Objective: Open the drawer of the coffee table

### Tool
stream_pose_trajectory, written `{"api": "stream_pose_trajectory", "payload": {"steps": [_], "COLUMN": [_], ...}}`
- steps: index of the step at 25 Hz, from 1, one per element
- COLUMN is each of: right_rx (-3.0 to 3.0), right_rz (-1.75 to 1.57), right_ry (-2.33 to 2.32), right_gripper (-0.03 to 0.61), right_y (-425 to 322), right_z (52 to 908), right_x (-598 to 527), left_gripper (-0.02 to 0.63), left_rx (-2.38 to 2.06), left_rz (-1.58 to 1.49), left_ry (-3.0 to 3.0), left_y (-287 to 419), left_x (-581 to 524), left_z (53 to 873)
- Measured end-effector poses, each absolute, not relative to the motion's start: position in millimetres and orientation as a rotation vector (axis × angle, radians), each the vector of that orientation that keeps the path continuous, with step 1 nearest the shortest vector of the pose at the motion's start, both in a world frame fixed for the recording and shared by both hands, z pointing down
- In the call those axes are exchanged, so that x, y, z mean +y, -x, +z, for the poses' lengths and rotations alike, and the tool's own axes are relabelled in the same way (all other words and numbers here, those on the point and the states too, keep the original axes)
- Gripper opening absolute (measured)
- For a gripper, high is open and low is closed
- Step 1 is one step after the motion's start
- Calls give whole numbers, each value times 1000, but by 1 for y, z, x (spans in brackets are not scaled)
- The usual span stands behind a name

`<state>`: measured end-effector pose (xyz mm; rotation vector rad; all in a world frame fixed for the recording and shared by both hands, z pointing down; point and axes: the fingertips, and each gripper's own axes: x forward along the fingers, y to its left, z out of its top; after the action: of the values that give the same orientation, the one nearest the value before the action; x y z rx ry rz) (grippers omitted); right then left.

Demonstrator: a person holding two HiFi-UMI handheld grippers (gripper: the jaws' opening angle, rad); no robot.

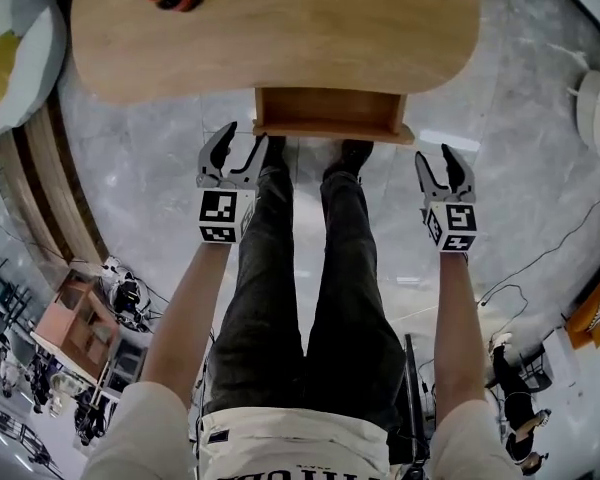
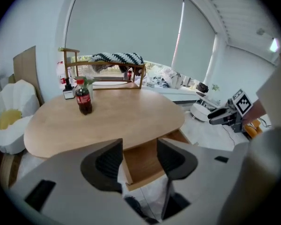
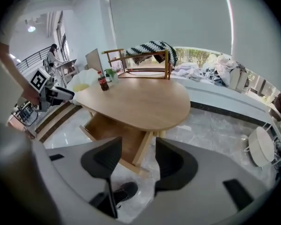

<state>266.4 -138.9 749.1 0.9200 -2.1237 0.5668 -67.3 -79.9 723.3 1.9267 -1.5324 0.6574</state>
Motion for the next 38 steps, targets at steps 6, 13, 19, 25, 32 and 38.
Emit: {"api": "stream_pose_trajectory", "payload": {"steps": [6,13,19,25,32,38], "right_rx": [-2171,-2218,-2254,-2313,-2421,-2464], "right_rz": [578,561,525,392,324,329], "right_ry": [-936,-964,-982,-1003,-962,-956], "right_gripper": [207,189,161,99,41,25], "right_y": [-260,-266,-277,-289,-287,-279], "right_z": [681,607,548,475,396,365], "right_x": [-146,-158,-172,-191,-187,-173], "left_gripper": [236,221,209,170,84,69], "left_rx": [-1557,-1601,-1624,-1701,-1815,-1848], "left_rz": [625,607,593,534,502,446], "left_ry": [-1942,-1960,-1993,-1977,-1972,-2001], "left_y": [59,56,50,44,40,33], "left_x": [-92,-96,-98,-105,-96,-84], "left_z": [652,572,515,454,381,338]}}
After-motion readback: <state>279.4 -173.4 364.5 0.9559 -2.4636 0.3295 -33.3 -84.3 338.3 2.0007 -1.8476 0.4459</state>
